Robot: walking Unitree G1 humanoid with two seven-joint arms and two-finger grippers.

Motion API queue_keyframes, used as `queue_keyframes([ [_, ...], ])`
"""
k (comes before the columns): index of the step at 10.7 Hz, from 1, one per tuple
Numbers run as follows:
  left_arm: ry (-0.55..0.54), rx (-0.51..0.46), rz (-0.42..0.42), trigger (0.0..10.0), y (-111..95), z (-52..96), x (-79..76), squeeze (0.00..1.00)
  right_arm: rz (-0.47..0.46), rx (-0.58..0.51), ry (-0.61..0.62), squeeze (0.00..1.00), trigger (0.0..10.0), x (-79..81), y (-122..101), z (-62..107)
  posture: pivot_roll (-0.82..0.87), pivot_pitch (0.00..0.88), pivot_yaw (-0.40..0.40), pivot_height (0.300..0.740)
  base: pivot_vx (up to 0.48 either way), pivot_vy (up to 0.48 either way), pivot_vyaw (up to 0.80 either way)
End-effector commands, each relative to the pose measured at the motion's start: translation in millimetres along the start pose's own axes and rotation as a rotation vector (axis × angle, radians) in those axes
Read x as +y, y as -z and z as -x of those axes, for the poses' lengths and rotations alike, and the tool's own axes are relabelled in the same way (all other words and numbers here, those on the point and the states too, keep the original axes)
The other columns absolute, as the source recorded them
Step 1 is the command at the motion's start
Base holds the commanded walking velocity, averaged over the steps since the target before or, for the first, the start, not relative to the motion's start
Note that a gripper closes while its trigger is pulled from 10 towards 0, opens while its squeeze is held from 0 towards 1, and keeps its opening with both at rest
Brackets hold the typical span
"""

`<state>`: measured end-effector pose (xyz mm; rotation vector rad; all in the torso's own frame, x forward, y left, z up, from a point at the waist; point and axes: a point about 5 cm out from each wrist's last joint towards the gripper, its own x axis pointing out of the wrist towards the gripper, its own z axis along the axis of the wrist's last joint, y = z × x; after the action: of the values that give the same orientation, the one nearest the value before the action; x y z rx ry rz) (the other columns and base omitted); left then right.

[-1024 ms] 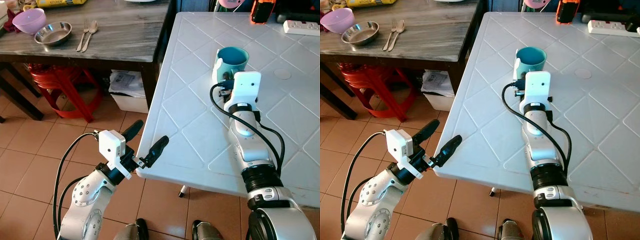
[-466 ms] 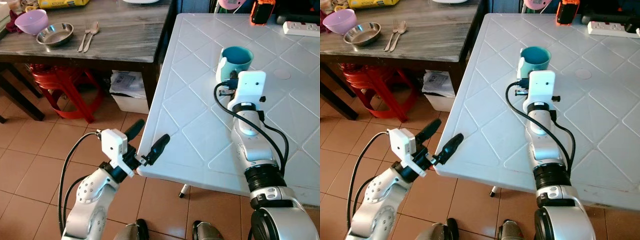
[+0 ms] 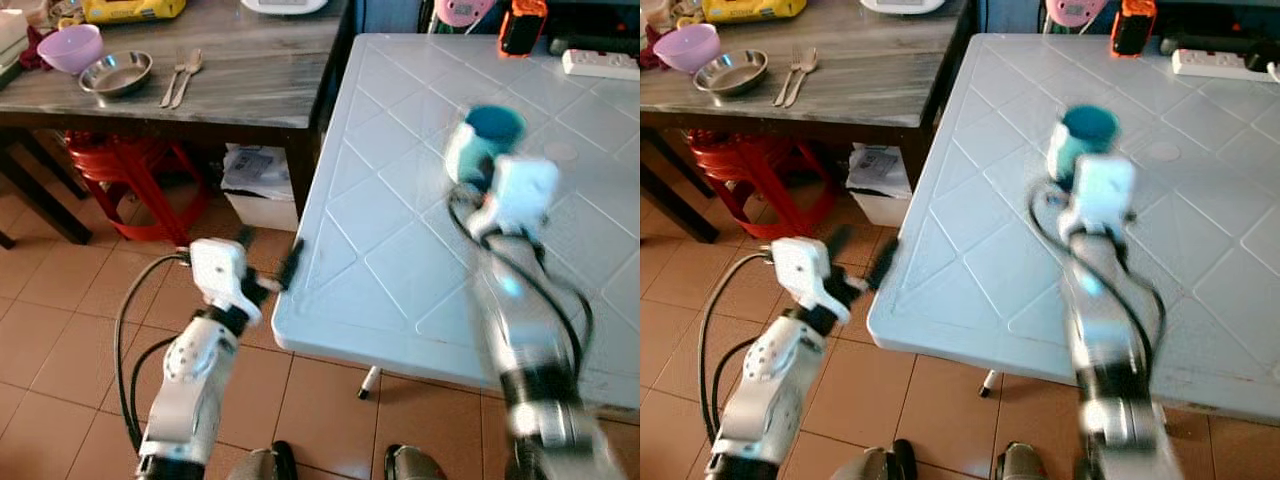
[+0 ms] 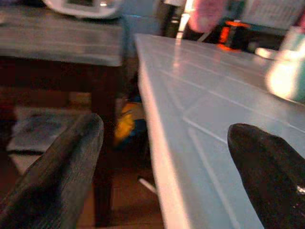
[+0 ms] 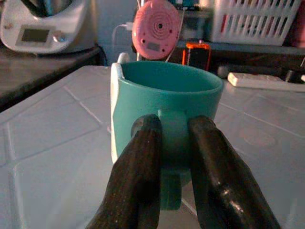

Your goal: Setting the table

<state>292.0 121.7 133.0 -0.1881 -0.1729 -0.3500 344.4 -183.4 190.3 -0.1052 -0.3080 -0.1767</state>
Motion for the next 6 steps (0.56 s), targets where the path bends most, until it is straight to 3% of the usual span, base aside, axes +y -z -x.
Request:
queue_keyframes([
  [1,-0.024,0.014,-0.007,10.0,2.9,2.4,3.3,0.0,-0.017,-0.054,-0.019,0.0,10.0,4.0,-12.6,0.5,-0.1,0.136,0.072,0.74,0.0,0.0,0.0],
  [3,0.001,0.027,-0.02,10.0,7.0,0.1,-2.8,0.0,-0.021,-0.01,-0.031,0.0,10.0,1.3,-5.6,15.5,-0.12,0.142,0.077,0.74,0.0,0.0,0.0],
  [4,0.019,0.023,-0.058,10.0,6.4,-2.2,-3.1,0.0,-0.006,0.001,-0.037,0.0,10.0,1.0,-5.3,18.3,-0.12,0.141,0.079,0.74,0.0,0.0,-0.44],
  [6,0.012,0.01,-0.053,10.0,5.6,-5.3,-2.1,0.0,-0.014,-0.003,-0.034,0.0,10.0,1.6,-9.0,18.8,-0.13,0.142,0.083,0.74,0.0,0.405,-0.79],
])
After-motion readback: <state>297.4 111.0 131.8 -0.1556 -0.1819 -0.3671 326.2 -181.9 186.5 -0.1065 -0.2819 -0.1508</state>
